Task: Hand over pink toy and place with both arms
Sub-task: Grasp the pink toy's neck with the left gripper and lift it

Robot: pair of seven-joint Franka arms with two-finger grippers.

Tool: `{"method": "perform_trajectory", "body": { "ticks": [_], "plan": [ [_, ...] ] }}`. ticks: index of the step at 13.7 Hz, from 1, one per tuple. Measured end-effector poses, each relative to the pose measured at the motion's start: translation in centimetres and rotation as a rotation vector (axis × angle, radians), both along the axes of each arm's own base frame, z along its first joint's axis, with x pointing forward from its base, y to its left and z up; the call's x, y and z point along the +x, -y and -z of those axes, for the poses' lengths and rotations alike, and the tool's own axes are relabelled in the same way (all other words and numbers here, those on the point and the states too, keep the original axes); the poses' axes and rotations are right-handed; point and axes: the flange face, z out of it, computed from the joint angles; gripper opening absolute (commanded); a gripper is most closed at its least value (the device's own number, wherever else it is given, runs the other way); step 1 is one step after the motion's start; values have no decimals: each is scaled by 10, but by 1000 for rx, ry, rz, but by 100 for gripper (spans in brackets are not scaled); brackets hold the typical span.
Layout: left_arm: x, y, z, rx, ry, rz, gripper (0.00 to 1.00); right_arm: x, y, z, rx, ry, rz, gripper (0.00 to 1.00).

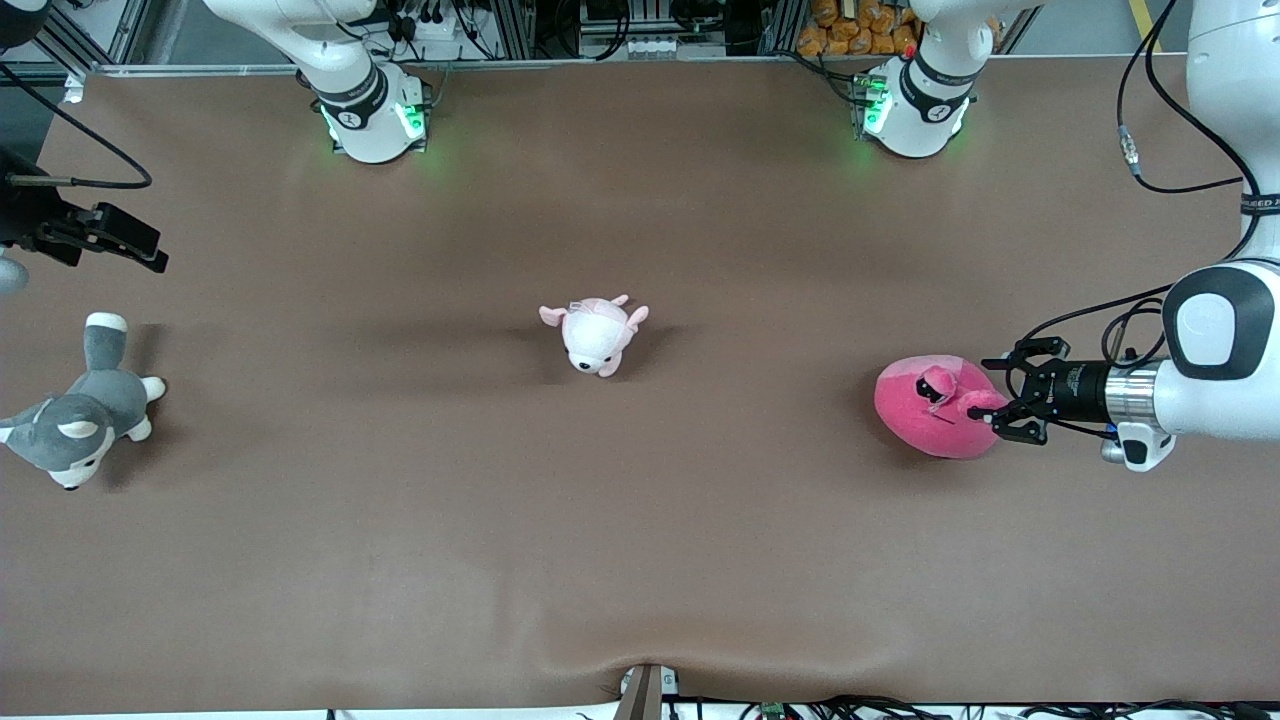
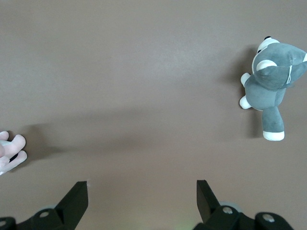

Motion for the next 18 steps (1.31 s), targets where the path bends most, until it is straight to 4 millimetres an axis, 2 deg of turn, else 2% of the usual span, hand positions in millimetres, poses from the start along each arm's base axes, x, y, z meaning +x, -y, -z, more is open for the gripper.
{"method": "perform_trajectory", "body": {
  "ticks": [3,4,5,7,10,12,15,18],
  "plan": [
    [0,0,1,-1,-1,-1,21,1,-12,-1,2,8,-21,100],
    [0,0,1,-1,-1,-1,3,2,-15,-3,2,16,-26,100],
    [0,0,1,-1,-1,-1,0,4,-16,-4,2,21,-28,100],
    [1,-1,-2,-3,0,-1,0,13,-15,3,1,27,-27,100],
    [1,-6,-13,-8,-3,1,0,47,-10,23,-3,101,-17,100],
    [-2,-9,-23,-23,-15,1,0,71,6,41,-8,153,10,100],
    [-3,-10,-43,-80,-54,-125,0,98,39,75,-17,198,59,100],
    [1,3,-70,-108,-95,-195,0,112,40,93,-19,214,58,100]
  ]
}}
